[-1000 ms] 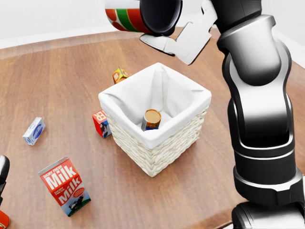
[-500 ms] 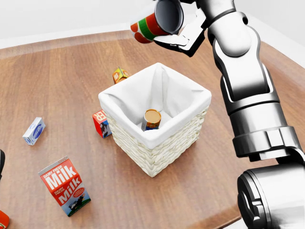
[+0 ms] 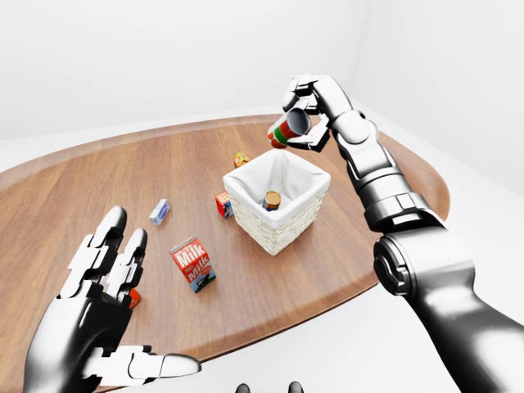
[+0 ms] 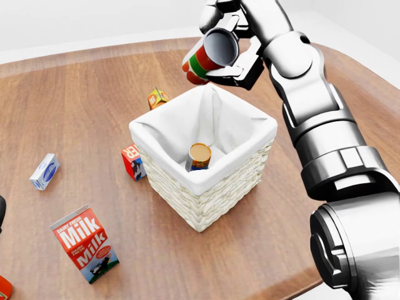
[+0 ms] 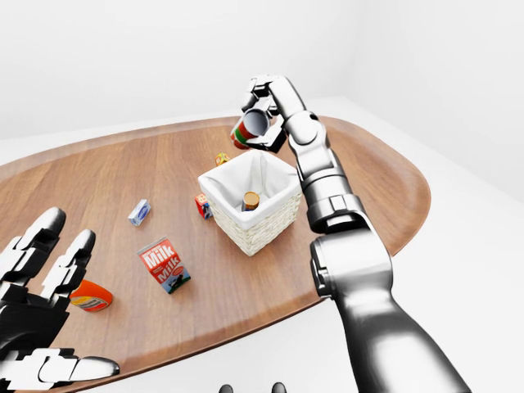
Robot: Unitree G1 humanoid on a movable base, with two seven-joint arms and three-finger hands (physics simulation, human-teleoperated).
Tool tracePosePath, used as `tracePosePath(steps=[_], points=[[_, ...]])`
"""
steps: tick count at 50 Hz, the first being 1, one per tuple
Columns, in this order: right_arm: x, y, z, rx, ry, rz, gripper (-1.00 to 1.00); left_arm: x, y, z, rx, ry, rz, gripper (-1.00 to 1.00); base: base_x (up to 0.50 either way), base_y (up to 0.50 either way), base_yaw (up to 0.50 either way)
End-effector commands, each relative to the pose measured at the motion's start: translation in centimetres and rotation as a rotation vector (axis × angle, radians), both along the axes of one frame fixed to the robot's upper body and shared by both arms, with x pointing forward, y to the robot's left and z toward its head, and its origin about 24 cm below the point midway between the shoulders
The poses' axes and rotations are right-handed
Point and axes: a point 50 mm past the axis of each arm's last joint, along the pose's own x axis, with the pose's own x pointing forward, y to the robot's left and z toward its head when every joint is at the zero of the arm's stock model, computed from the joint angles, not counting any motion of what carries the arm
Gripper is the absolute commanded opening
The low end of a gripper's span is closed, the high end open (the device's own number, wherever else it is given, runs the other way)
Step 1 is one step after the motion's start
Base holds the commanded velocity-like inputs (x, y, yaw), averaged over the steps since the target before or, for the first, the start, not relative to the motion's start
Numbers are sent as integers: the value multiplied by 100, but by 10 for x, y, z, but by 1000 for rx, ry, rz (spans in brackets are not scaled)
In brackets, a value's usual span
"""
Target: Pick up the alphabet soup and the tomato sauce, and put them in the basket.
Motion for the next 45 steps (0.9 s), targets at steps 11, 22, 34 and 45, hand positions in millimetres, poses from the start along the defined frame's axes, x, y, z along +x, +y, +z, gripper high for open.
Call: tracePosePath(steps=[11,22,34,45], points=[[7,-4,-20,-142,107,-59,-100,-1,-1,-2,16,9,3,100,0,0,0],[7,1,-18,-209,113,-37,-100,-2,-2,-3,22,12,4,100,0,0,0],[6,12,-20,-268,136,14,-100,-1,-2,-2,19,5,4,100,0,0,0],[4,26,-21,-286,174,100,-100,1,-1,1,2,-14,1,100,0,0,0]])
